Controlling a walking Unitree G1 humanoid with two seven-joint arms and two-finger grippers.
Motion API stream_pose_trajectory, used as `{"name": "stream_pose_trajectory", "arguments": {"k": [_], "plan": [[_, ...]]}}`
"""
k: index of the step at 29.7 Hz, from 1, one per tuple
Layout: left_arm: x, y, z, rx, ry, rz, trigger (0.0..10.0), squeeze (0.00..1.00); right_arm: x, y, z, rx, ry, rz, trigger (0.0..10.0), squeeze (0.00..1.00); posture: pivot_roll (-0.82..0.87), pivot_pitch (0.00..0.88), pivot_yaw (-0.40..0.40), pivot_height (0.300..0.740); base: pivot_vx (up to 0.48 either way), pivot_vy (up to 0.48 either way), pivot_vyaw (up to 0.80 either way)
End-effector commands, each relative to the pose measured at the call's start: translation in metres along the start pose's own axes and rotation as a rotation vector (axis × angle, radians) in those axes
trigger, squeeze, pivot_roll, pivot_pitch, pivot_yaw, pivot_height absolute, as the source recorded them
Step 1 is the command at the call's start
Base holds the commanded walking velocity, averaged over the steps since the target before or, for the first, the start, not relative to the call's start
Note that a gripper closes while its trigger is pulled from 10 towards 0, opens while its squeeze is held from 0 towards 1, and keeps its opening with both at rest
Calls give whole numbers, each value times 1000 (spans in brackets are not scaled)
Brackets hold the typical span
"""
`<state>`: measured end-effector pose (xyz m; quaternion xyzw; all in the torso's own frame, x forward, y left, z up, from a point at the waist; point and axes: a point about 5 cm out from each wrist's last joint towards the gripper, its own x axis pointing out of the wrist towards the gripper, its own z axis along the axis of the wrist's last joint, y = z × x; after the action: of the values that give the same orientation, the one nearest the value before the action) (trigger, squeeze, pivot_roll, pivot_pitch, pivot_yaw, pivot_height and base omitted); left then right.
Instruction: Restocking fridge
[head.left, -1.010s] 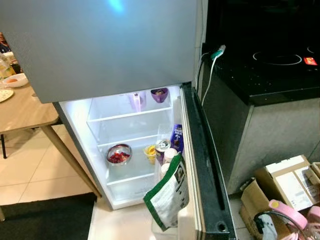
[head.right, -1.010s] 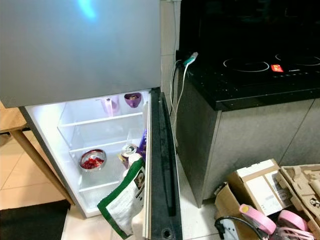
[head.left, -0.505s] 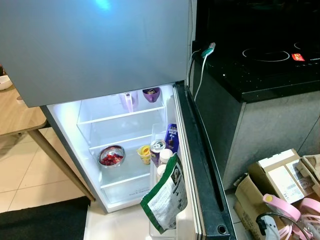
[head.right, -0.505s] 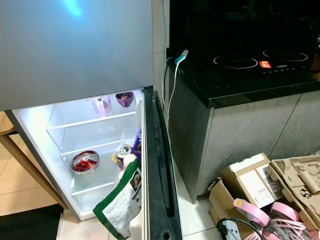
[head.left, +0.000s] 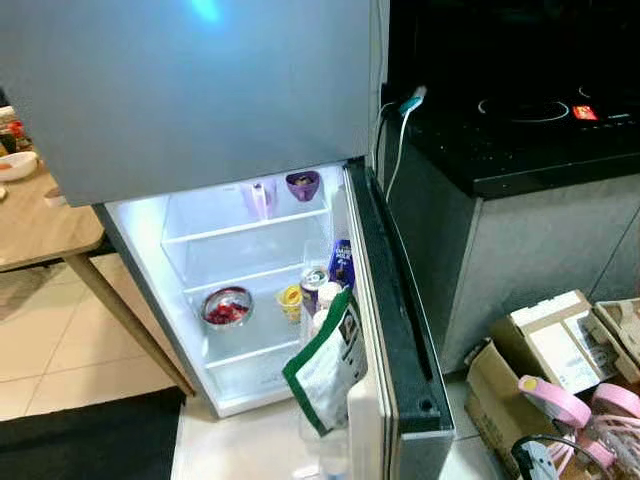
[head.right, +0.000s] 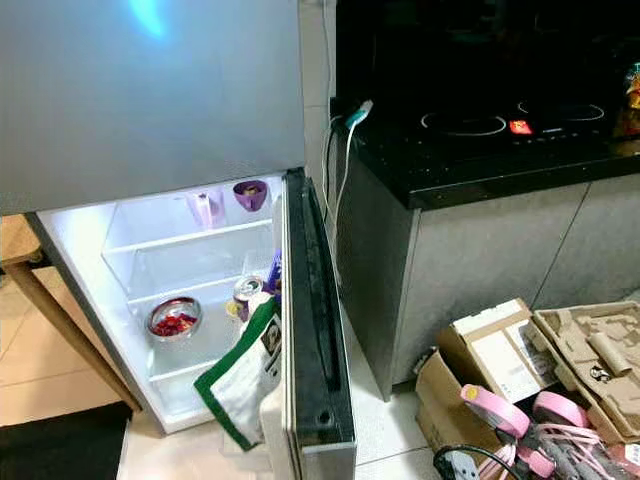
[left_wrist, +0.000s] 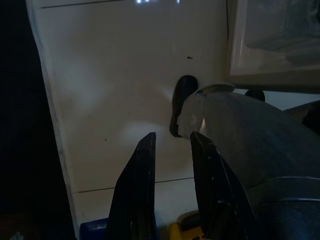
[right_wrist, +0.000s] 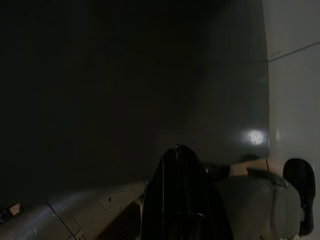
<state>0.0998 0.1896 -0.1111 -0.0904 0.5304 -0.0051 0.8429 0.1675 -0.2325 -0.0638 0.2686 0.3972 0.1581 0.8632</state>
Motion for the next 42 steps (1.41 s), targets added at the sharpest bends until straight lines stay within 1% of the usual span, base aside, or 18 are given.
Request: {"name": "stream_pose_trajectory", "arguments": {"k": [1, 16, 24, 26, 27, 28, 29, 30, 31, 32, 33, 34, 35, 36, 39, 40, 42], "plan": [[-5, 2, -23, 10, 91, 8, 10000, 0, 2, 2, -4, 15, 6, 2, 10000, 0, -100, 37, 17, 740, -326, 0, 0], [-5, 1, -24, 14, 95, 10, 10000, 0, 6, 6, 1, 4, -5, 19, 10000, 0, -100, 38, 17, 740, -327, 0, 0], [-5, 3, -25, 2, 94, 23, 10000, 0, 9, 8, 3, -15, -10, 30, 10000, 0, -103, 41, 16, 740, 0, 0, 0], [-5, 3, -25, 2, 93, 23, 10000, 0, 12, 12, 13, -31, -45, 54, 10000, 0, -103, 41, 16, 740, 0, 0, 0], [-5, 3, -24, 1, 91, 22, 10000, 0, 16, 16, 23, -49, -80, 91, 10000, 0, -103, 41, 16, 740, 0, 0, 0], [-5, 3, -24, 1, 91, 22, 10000, 0, 16, 16, 23, -49, -80, 91, 10000, 0, -103, 41, 16, 740, 0, 0, 0], [-5, 3, -24, 0, 91, 22, 10000, 0, 17, 19, 28, -55, -96, 111, 10000, 0, -103, 41, 16, 740, 0, 0, 0], [-5, 2, -24, -1, 90, 21, 10000, 0, 20, 24, 38, -57, -138, 152, 10000, 0, -101, 43, 16, 740, 0, 0, 0], [-5, 2, -24, -1, 90, 21, 10000, 0, 20, 24, 38, -57, -138, 152, 10000, 0, -101, 43, 16, 740, 0, 0, 0], [-5, 2, -24, -2, 90, 18, 10000, 0, 24, 37, 62, -71, -226, 259, 10000, 0, -104, 43, 19, 740, 0, 0, 0], [-5, 2, -24, -2, 90, 17, 10000, 0, 25, 42, 70, -79, -253, 300, 10000, 0, -104, 43, 19, 740, 0, 0, 0], [-5, 2, -24, -2, 90, 17, 10000, 0, 25, 42, 70, -79, -253, 300, 10000, 0, -104, 43, 19, 740, 0, 0, 0], [-5, 2, -24, -2, 90, 16, 10000, 0, 27, 48, 79, -99, -273, 353, 10000, 0, -104, 43, 19, 740, 0, 0, 0], [-5, 1, -24, -2, 89, 14, 10000, 0, 29, 61, 92, -140, -287, 439, 10000, 0, -105, 45, 14, 740, 0, 0, 0], [-5, 1, -24, -2, 86, 12, 10000, 0, 31, 72, 101, -192, -281, 507, 10000, 0, -105, 45, 14, 740, 0, 0, 0], [-5, 1, -24, -2, 86, 12, 10000, 0, 31, 72, 101, -192, -281, 507, 10000, 0, -105, 45, 14, 740, 0, 0, 0], [-5, 1, -24, -3, 86, 10, 10000, 0, 32, 83, 105, -227, -266, 588, 10000, 0, -103, 41, 9, 740, 0, 0, 0]]}}
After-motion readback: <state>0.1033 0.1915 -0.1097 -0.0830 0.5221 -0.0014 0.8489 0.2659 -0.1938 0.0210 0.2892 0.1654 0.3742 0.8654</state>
